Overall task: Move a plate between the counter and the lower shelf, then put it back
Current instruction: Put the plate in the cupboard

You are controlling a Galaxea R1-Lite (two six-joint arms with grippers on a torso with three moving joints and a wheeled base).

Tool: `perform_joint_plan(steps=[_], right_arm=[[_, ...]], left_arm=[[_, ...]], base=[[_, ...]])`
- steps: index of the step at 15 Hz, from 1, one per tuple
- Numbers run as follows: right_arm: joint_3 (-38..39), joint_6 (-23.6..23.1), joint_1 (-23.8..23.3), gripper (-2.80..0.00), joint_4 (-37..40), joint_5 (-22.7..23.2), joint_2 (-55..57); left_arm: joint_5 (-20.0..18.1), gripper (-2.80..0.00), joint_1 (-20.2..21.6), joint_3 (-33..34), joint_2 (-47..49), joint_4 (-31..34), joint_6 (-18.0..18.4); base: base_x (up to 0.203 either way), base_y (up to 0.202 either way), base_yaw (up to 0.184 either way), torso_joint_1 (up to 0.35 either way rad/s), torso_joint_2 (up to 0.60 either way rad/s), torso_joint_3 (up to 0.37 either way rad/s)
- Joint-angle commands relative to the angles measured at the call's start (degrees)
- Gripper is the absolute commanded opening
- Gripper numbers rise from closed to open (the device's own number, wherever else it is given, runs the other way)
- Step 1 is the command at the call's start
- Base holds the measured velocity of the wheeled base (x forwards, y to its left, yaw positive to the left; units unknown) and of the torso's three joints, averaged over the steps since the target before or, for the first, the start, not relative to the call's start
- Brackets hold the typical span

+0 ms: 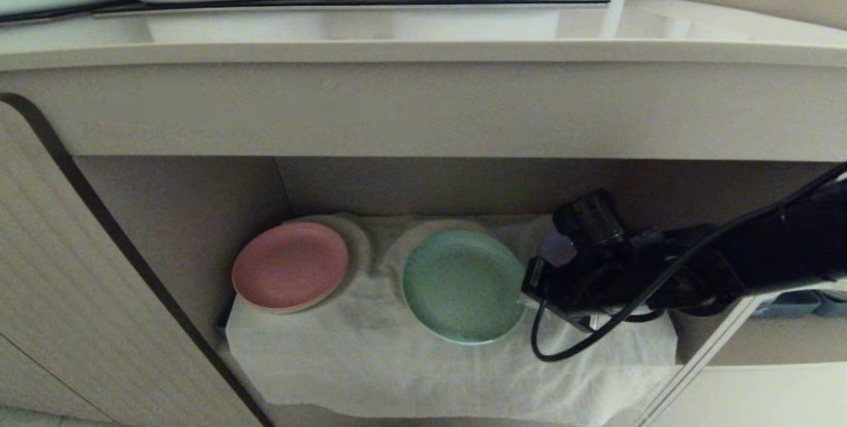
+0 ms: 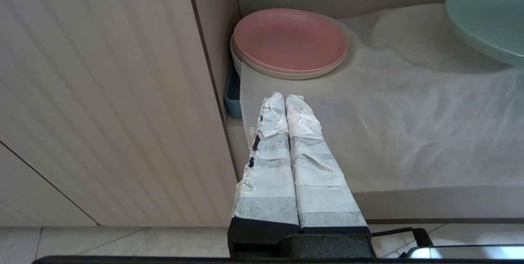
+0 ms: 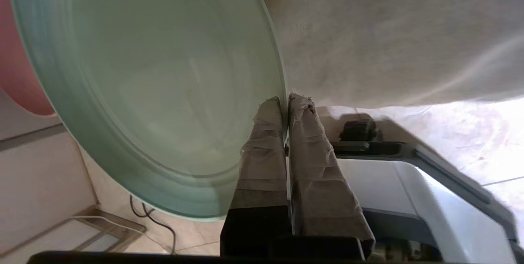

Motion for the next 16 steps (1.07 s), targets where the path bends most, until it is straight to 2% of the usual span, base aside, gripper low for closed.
perform_joint_plan(steps=[1, 4, 10, 13, 16], right_arm=[[-1.3, 0.9, 0.3, -2.8, 0.8, 0.0, 2.0], [-5.9, 3.0, 0.3, -2.8, 4.0, 0.0, 4.4], [-11.2, 3.3, 0.2, -2.8, 6.7, 0.0, 8.2], [-14.4, 3.4, 0.3, -2.8, 6.9, -4.2, 10.7], [-19.0, 3.4, 0.3, -2.8, 9.4, -4.8, 12.5]], left_arm=[[0.0, -2.8, 0.0, 0.0, 0.0, 0.0, 0.0], [0.0, -2.8, 0.0, 0.0, 0.0, 0.0, 0.0], [0.0, -2.8, 0.0, 0.0, 0.0, -0.1, 0.0], [0.0, -2.8, 0.0, 0.0, 0.0, 0.0, 0.0], [0.0, -2.8, 0.0, 0.0, 0.0, -0.1, 0.0]], base=[[0.0, 0.0, 0.0, 0.0, 0.0, 0.0], [0.0, 0.0, 0.0, 0.0, 0.0, 0.0], [0.0, 0.0, 0.0, 0.0, 0.0, 0.0], [0.0, 0.0, 0.0, 0.0, 0.0, 0.0], [0.0, 0.0, 0.0, 0.0, 0.0, 0.0]])
